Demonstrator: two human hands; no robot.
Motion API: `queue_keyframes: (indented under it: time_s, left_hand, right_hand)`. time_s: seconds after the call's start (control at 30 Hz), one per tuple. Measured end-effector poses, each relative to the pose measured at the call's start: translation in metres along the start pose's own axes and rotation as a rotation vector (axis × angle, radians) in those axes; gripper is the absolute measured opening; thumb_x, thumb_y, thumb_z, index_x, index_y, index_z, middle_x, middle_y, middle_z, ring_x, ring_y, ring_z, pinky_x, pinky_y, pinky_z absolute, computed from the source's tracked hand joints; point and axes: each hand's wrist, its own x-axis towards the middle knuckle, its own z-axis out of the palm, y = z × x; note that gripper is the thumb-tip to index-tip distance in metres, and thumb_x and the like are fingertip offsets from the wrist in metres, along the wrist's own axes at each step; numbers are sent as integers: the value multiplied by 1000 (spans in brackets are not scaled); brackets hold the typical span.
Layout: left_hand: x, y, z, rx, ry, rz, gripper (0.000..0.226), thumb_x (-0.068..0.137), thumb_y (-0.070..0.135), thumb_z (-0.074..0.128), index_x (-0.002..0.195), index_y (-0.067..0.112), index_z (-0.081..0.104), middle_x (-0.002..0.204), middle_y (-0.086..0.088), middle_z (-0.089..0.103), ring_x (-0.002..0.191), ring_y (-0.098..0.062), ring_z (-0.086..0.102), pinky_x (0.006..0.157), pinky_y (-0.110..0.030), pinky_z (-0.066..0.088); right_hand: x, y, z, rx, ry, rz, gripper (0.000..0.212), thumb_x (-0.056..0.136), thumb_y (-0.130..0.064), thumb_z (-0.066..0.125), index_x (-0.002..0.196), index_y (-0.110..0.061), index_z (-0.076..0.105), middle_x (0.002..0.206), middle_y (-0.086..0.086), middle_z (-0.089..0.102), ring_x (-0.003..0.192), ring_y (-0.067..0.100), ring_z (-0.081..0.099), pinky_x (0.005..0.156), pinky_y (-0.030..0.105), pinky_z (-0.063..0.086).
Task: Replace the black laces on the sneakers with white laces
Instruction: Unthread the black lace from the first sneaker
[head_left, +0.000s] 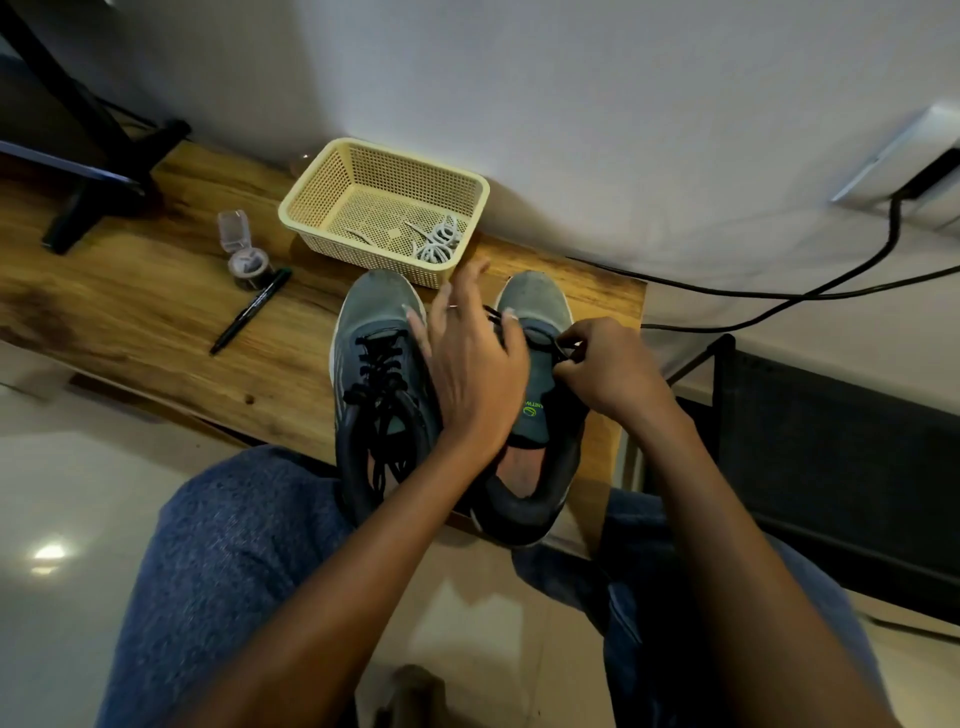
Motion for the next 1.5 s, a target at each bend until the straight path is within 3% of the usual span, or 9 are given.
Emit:
queue_keyframes:
  time_s: [0.13,0.43,0.6,0.73,0.87,0.97,1.27,1.4,1.5]
  left_hand:
    - [-3,-4,-1,459,-296,354,34,87,30,63,121,30,62,136,6,56,139,-24,33,114,-45,-14]
    - [-4,-8,3,541,-296,357,16,91,25,61,106,22,67,113,2,66,107,-18,60,118,-44,-3]
    - [-1,-3,1,96,-130,128,10,98,22,49,103,16,57,85,4,64,80,-19,64,120,-46,11]
    - [3,0,0,-411,97,-187,5,99,17,44,103,19,47,95,5,62,84,-14,65,77,-47,55]
    - [3,2,-3,-135,21,-43,20,96,16,50,116,15,49,102,6,60,110,-22,58,116,-48,22]
    - [3,0,-4,371,-221,258,40,90,31,59,128,21,53,143,1,48,141,-27,29,113,-47,-13]
    - [1,-5,-2,571,-355,367,22,91,30,60,110,21,66,126,2,61,126,-20,45,116,-50,-5]
    - [-2,0,0,274,-232,210,12,96,26,52,102,19,59,104,3,64,110,-18,54,119,-48,3]
    - [-3,1,1,-171,16,-19,9,97,18,47,102,15,53,100,7,58,95,-16,57,102,-51,39]
  right_hand:
    - [-2,-2,-1,-25,-5,-32,31,86,-11,61,116,-9,65,108,14,67,97,29,63,81,38,54]
    - [-1,-1,1,-79,-10,-80,28,86,-12,61,113,-8,65,100,10,64,86,23,58,69,32,47]
    - [0,3,-1,-21,15,-38,37,84,-9,61,121,-8,63,112,15,67,100,29,62,77,32,50]
    - [1,4,-1,11,15,-34,42,85,-8,60,127,-9,61,116,16,66,105,30,61,82,32,49]
    - [0,2,0,-24,6,-47,36,86,-8,61,122,-6,62,113,16,66,101,30,62,76,30,47]
    - [-1,2,0,-68,0,-90,28,86,-8,60,113,-4,65,105,16,66,89,28,60,67,29,46]
    - [-3,4,-2,-152,-49,-203,20,85,-9,58,103,-5,66,95,14,64,80,24,56,52,25,35]
    - [-2,4,-2,-106,-24,-170,30,85,-7,59,113,-6,66,104,15,66,92,29,61,69,33,49]
    - [-1,4,-4,-81,12,-133,38,84,-6,59,122,-8,63,112,16,66,100,32,61,79,36,52]
